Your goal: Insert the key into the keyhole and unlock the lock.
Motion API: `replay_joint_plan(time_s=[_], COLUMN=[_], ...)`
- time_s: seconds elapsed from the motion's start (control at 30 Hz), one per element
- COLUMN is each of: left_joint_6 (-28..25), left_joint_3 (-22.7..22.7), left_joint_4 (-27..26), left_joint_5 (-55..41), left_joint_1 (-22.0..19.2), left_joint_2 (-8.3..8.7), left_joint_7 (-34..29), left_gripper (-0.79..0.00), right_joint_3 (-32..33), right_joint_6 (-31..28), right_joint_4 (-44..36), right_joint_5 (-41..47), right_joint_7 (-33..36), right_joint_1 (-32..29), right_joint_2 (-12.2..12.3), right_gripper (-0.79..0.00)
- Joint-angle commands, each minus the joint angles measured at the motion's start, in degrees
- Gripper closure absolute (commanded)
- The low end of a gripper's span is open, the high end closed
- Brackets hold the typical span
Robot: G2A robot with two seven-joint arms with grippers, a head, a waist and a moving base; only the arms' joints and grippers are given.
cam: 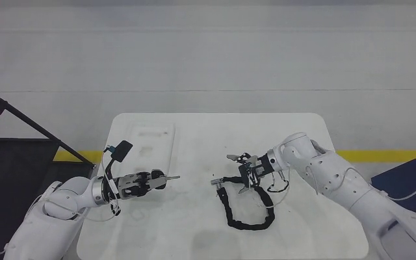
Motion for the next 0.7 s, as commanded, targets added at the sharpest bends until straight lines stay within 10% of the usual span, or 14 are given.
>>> replay_joint_plan(time_s=[0.0,0.33,0.43,0.67], left_joint_6=[0.0,0.0,0.0,0.0], left_joint_3=[0.0,0.0,0.0,0.0], left_joint_4=[0.0,0.0,0.0,0.0], left_joint_5=[0.0,0.0,0.0,0.0], left_joint_1=[0.0,0.0,0.0,0.0], left_joint_2=[0.0,0.0,0.0,0.0], left_joint_7=[0.0,0.0,0.0,0.0], left_gripper=[0.0,0.0,0.0,0.0], right_joint_3=[-0.7,-8.5,-9.8,-11.2], right_joint_6=[-1.0,-1.0,-1.0,-1.0], right_joint_4=[0.9,0.1,-0.6,-1.3], right_joint_5=[5.6,31.7,40.0,48.8], right_joint_7=[3.1,23.9,30.0,40.2], right_joint_1=[-0.2,4.1,5.5,7.1], right_joint_2=[-0.1,-0.5,-0.5,-1.0], right_gripper=[-0.785,-0.785,-0.382,-0.308])
